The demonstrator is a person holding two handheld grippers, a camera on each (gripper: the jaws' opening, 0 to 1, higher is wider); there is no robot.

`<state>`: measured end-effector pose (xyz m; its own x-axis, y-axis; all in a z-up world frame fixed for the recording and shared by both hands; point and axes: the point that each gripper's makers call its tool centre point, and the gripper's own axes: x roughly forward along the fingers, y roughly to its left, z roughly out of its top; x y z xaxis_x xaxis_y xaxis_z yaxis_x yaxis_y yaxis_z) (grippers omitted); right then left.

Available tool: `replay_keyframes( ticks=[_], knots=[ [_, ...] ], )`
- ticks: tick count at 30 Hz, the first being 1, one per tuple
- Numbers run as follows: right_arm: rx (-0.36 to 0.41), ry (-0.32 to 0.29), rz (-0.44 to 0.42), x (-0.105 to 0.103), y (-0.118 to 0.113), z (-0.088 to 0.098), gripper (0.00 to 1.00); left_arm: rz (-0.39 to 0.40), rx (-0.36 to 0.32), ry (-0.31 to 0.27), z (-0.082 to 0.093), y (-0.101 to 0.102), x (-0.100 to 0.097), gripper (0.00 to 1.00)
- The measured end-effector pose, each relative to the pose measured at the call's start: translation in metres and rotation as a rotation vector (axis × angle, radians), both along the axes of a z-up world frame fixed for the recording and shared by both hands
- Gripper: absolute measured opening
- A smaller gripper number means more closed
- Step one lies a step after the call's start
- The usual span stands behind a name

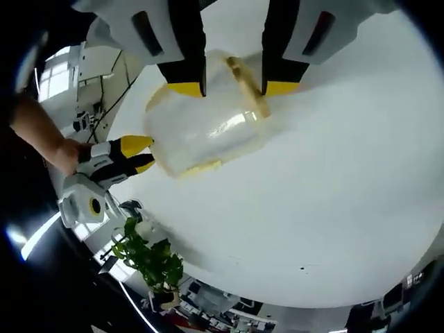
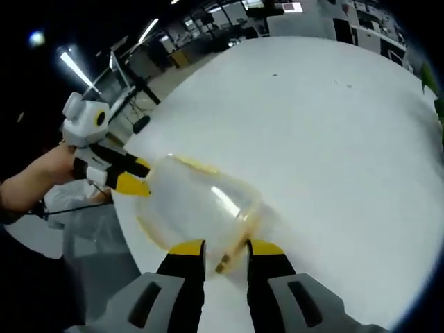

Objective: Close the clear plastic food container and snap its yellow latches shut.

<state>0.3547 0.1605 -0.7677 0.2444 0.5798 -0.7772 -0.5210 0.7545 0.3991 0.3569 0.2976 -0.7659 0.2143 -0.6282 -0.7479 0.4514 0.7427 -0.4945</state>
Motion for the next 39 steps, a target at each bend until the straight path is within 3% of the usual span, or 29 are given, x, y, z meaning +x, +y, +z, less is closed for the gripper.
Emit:
replay_keyframes(
  ticks=[2, 5, 8, 12, 13, 15, 19, 21, 26, 36, 39],
  knots=[
    [0.01, 0.002, -0.01, 0.003, 0.0, 0.002, 0.19, 0.015, 0.037, -0.003, 0.006, 0.015, 0.002, 0.26],
    [0.025, 0.02, -0.037, 0.003, 0.0, 0.002, 0.17, 0.021, 0.048, 0.008, -0.003, 0.011, 0.003, 0.26],
    [0.062, 0.088, -0.035, -0.011, 0.009, 0.001, 0.15, 0.068, 0.059, 0.005, -0.005, 0.019, 0.011, 0.25],
    [0.055, 0.032, -0.111, -0.009, 0.012, 0.001, 0.14, 0.074, 0.066, -0.005, -0.005, 0.02, 0.018, 0.23],
    [0.075, 0.037, -0.166, -0.009, 0.01, 0.002, 0.14, 0.075, 0.067, 0.002, -0.005, 0.02, 0.017, 0.23],
    [0.082, 0.026, -0.172, -0.011, 0.009, 0.001, 0.13, 0.082, 0.06, 0.008, -0.005, 0.02, 0.017, 0.22],
    [0.072, 0.057, -0.199, -0.01, 0.01, 0.0, 0.13, 0.091, 0.059, 0.021, -0.005, 0.02, 0.016, 0.21],
    [0.073, 0.11, -0.231, -0.014, 0.008, -0.001, 0.11, 0.088, 0.059, 0.031, -0.007, 0.023, 0.015, 0.2],
    [0.077, 0.079, -0.254, -0.014, 0.009, -0.001, 0.12, 0.09, 0.062, 0.029, -0.007, 0.024, 0.013, 0.22],
    [0.037, 0.123, -0.192, -0.011, 0.014, -0.001, 0.14, 0.075, 0.059, 0.029, -0.006, 0.023, 0.012, 0.25],
    [0.029, 0.103, -0.167, -0.013, 0.016, 0.0, 0.15, 0.078, 0.058, 0.028, -0.006, 0.025, 0.01, 0.26]
  ],
)
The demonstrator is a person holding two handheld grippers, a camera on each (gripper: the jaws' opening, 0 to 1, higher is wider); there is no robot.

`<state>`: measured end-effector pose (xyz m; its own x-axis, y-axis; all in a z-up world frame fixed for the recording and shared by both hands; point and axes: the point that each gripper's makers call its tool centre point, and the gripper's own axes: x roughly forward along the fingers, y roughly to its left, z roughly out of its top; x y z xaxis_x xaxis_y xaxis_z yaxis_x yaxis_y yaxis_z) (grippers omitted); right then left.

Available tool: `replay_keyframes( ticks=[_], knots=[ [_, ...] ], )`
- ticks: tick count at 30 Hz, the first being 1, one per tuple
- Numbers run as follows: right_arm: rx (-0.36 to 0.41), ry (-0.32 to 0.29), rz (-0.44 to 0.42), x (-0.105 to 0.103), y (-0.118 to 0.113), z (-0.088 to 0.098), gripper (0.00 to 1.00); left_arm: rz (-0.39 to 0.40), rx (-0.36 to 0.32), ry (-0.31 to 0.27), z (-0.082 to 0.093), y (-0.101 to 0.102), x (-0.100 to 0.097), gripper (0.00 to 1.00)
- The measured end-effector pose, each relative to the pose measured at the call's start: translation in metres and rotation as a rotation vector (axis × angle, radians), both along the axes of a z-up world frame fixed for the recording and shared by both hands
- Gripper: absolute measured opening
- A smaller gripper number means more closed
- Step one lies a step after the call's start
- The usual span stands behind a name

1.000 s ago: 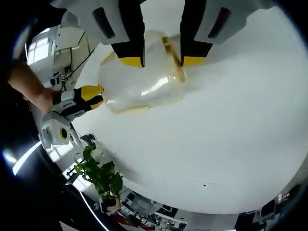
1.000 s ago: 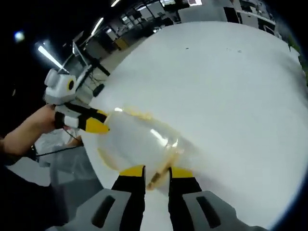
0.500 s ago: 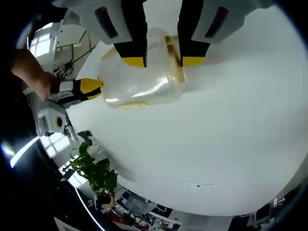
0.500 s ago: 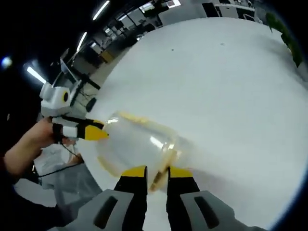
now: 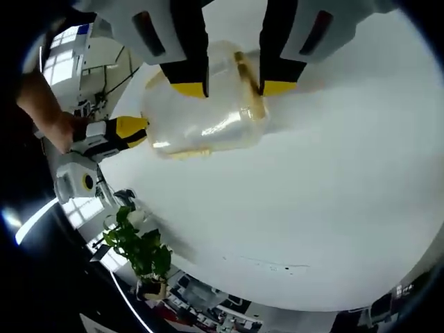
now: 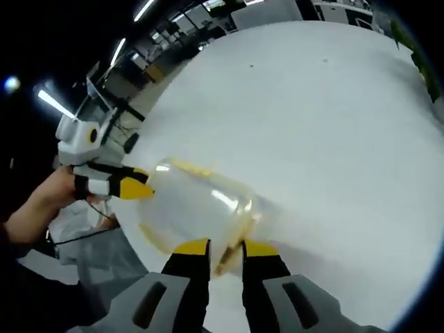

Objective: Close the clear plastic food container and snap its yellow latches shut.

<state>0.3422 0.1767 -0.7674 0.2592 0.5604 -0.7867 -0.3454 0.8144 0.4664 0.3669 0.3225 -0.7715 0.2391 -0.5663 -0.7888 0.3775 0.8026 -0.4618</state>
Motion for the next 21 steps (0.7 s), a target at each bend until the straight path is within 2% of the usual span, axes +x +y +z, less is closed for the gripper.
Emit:
replay_keyframes(
  ticks=[2, 3, 6, 8, 10, 12, 15, 19, 21],
  knots=[
    [-0.001, -0.007, 0.0, 0.0, 0.0, 0.0, 0.15, -0.036, -0.004, -0.023, 0.0, 0.0, -0.002, 0.27],
    [-0.007, -0.021, 0.009, 0.002, -0.001, -0.001, 0.15, -0.031, -0.002, -0.021, 0.0, -0.001, -0.003, 0.28],
    [-0.028, -0.048, 0.029, 0.002, 0.001, 0.0, 0.16, -0.069, 0.009, -0.067, 0.0, -0.002, -0.004, 0.3],
    [-0.066, -0.088, 0.073, 0.004, 0.001, 0.001, 0.16, -0.093, 0.01, -0.105, 0.001, -0.004, -0.004, 0.33],
    [-0.077, -0.093, 0.082, 0.003, 0.002, 0.002, 0.16, -0.1, 0.012, -0.126, 0.001, -0.005, -0.004, 0.34],
    [-0.087, -0.098, 0.098, 0.004, 0.002, 0.003, 0.16, -0.154, 0.03, -0.184, 0.002, -0.006, 0.001, 0.36],
    [-0.102, -0.108, 0.119, 0.004, 0.0, 0.002, 0.16, -0.21, 0.06, -0.208, 0.004, -0.007, 0.002, 0.37],
    [-0.15, -0.151, 0.172, 0.005, 0.0, 0.003, 0.17, -0.293, 0.114, -0.284, 0.007, -0.008, 0.007, 0.39],
    [-0.165, -0.165, 0.186, 0.005, 0.0, 0.004, 0.17, -0.346, 0.133, -0.345, 0.011, -0.011, 0.009, 0.39]
  ],
)
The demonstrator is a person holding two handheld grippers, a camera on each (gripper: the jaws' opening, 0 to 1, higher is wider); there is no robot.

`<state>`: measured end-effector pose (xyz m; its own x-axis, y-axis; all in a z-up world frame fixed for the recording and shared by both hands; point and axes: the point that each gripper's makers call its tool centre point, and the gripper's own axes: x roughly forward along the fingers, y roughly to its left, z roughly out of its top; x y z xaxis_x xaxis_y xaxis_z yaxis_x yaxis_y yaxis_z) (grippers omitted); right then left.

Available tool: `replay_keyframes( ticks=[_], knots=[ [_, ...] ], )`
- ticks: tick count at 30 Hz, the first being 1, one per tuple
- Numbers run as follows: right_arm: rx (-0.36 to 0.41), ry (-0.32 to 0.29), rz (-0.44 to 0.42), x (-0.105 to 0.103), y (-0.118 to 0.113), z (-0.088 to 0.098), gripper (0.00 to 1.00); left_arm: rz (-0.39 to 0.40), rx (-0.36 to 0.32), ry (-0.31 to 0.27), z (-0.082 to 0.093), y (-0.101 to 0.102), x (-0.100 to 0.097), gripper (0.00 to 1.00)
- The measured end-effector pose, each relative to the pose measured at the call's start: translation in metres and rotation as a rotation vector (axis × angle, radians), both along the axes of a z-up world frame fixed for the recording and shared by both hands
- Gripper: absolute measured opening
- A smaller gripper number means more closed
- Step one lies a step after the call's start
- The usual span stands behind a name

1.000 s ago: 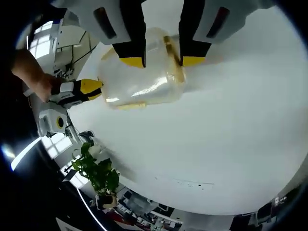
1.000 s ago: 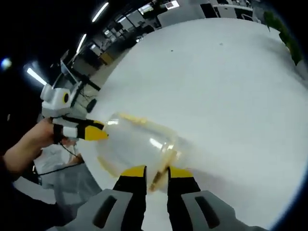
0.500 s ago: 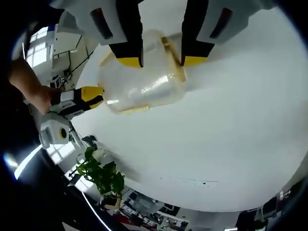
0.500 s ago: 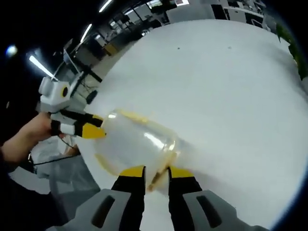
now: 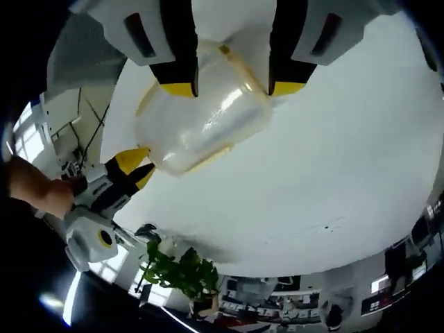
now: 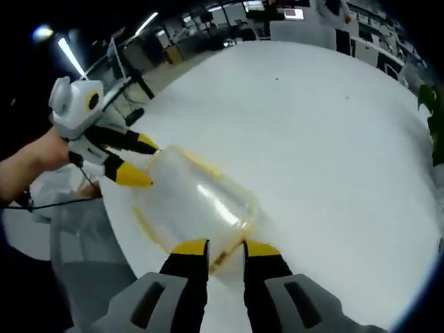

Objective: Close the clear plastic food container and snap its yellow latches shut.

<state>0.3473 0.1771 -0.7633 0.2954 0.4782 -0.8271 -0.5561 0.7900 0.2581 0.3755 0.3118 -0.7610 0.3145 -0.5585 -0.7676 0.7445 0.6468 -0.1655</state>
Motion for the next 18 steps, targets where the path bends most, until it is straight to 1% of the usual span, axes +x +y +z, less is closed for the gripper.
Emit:
replay_keyframes(
  ticks=[3, 5, 6, 8, 9, 10, 11, 13, 14, 16, 17, 18],
  knots=[
    [-0.037, -0.029, 0.046, 0.001, -0.001, 0.0, 0.17, -0.104, 0.048, -0.107, 0.004, -0.004, 0.002, 0.38],
    [-0.05, -0.034, 0.052, 0.001, 0.0, 0.0, 0.17, -0.158, 0.059, -0.147, 0.005, -0.008, 0.0, 0.35],
    [-0.068, -0.046, 0.067, 0.002, -0.001, 0.001, 0.18, -0.187, 0.075, -0.189, 0.007, -0.01, 0.001, 0.35],
    [-0.107, -0.071, 0.114, 0.002, 0.0, 0.002, 0.18, -0.218, 0.082, -0.205, 0.007, -0.011, -0.001, 0.34],
    [-0.107, -0.064, 0.097, 0.002, 0.001, 0.002, 0.18, -0.228, 0.079, -0.203, 0.007, -0.012, -0.003, 0.32],
    [-0.118, -0.082, 0.1, 0.004, 0.001, 0.003, 0.18, -0.246, 0.076, -0.206, 0.007, -0.013, -0.004, 0.3],
    [-0.132, -0.105, 0.124, 0.005, 0.002, 0.003, 0.18, -0.268, 0.077, -0.222, 0.007, -0.014, -0.003, 0.29],
    [-0.146, -0.115, 0.156, 0.004, 0.001, 0.004, 0.18, -0.282, 0.085, -0.233, 0.008, -0.013, -0.002, 0.3],
    [-0.153, -0.13, 0.177, 0.004, 0.001, 0.005, 0.17, -0.304, 0.085, -0.241, 0.009, -0.014, -0.002, 0.31],
    [-0.15, -0.135, 0.18, 0.003, 0.001, 0.005, 0.17, -0.326, 0.079, -0.246, 0.009, -0.015, -0.002, 0.32],
    [-0.13, -0.159, 0.207, 0.005, 0.005, 0.008, 0.17, -0.337, 0.082, -0.25, 0.009, -0.014, -0.002, 0.31],
    [-0.122, -0.175, 0.201, 0.007, 0.005, 0.009, 0.17, -0.344, 0.081, -0.254, 0.01, -0.014, -0.002, 0.31]
  ],
)
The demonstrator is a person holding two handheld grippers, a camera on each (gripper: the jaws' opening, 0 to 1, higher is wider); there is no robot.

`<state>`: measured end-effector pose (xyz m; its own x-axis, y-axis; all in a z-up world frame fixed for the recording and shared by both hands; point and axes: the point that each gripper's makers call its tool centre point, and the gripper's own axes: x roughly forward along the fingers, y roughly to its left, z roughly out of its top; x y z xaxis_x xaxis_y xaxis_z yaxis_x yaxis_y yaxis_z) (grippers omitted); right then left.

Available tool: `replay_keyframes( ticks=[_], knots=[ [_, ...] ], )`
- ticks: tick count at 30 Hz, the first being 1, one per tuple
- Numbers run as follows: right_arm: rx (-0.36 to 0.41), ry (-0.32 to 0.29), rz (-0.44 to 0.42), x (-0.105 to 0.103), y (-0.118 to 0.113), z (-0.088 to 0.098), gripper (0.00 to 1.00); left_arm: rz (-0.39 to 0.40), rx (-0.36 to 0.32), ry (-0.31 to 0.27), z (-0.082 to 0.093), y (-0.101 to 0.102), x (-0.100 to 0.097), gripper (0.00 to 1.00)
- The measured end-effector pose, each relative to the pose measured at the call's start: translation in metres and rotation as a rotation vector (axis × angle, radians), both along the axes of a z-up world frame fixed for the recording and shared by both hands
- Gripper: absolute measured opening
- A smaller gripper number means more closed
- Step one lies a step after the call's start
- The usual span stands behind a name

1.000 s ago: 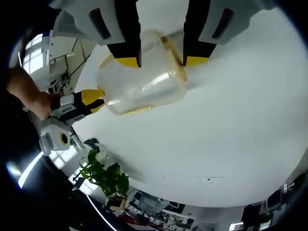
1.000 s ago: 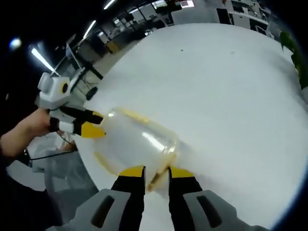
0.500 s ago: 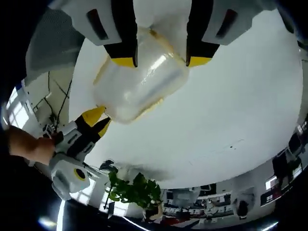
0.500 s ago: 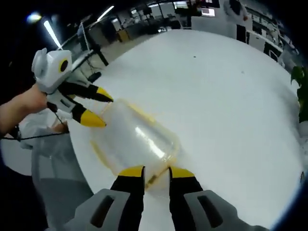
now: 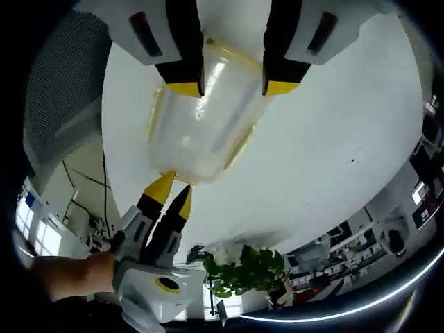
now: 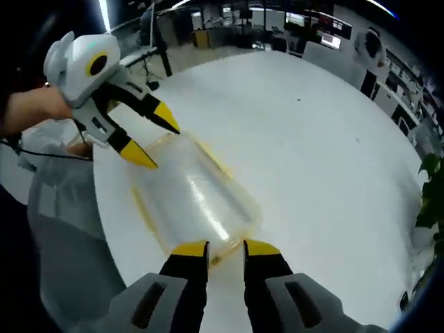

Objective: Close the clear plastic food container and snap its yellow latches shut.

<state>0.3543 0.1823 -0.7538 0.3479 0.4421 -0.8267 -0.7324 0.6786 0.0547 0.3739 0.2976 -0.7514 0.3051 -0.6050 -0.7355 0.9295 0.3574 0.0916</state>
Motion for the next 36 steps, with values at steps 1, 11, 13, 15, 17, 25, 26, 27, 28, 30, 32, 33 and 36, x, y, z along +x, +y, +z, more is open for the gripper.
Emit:
replay_keyframes(
  ticks=[1, 11, 13, 15, 17, 25, 26, 27, 28, 30, 32, 33, 36],
  knots=[
    [0.005, 0.003, -0.019, 0.001, -0.002, 0.001, 0.17, -0.015, -0.016, -0.001, 0.001, 0.0, 0.0, 0.31],
    [0.188, -0.087, 0.157, -0.001, 0.029, 0.017, 0.15, -0.106, -0.124, 0.0, 0.013, -0.009, 0.0, 0.28],
    [0.221, -0.11, 0.151, 0.002, 0.034, 0.022, 0.14, -0.12, -0.134, -0.002, 0.013, -0.008, -0.002, 0.28],
    [0.25, -0.128, 0.138, 0.004, 0.038, 0.026, 0.13, -0.138, -0.154, -0.011, 0.013, -0.009, -0.003, 0.28],
    [0.292, -0.122, 0.129, 0.002, 0.045, 0.029, 0.12, -0.149, -0.169, -0.001, 0.012, -0.01, -0.006, 0.25],
    [0.32, -0.151, 0.196, -0.01, 0.057, 0.024, 0.08, -0.188, -0.27, 0.026, 0.016, -0.022, -0.014, 0.23],
    [0.324, -0.15, 0.204, -0.01, 0.058, 0.023, 0.07, -0.186, -0.276, 0.028, 0.016, -0.023, -0.013, 0.23],
    [0.327, -0.145, 0.213, -0.011, 0.059, 0.021, 0.07, -0.187, -0.284, 0.024, 0.017, -0.025, -0.013, 0.23],
    [0.33, -0.142, 0.219, -0.01, 0.06, 0.02, 0.07, -0.188, -0.287, 0.028, 0.017, -0.026, -0.014, 0.23],
    [0.347, -0.148, 0.224, -0.008, 0.063, 0.022, 0.07, -0.195, -0.291, 0.034, 0.016, -0.026, -0.015, 0.22],
    [0.364, -0.149, 0.232, -0.007, 0.066, 0.025, 0.07, -0.214, -0.287, 0.039, 0.015, -0.027, -0.017, 0.21],
    [0.361, -0.16, 0.242, -0.006, 0.067, 0.025, 0.06, -0.218, -0.284, 0.04, 0.015, -0.027, -0.018, 0.2],
    [0.365, -0.166, 0.251, 0.001, 0.069, 0.024, 0.03, -0.229, -0.293, 0.056, 0.015, -0.033, -0.02, 0.17]
  ],
)
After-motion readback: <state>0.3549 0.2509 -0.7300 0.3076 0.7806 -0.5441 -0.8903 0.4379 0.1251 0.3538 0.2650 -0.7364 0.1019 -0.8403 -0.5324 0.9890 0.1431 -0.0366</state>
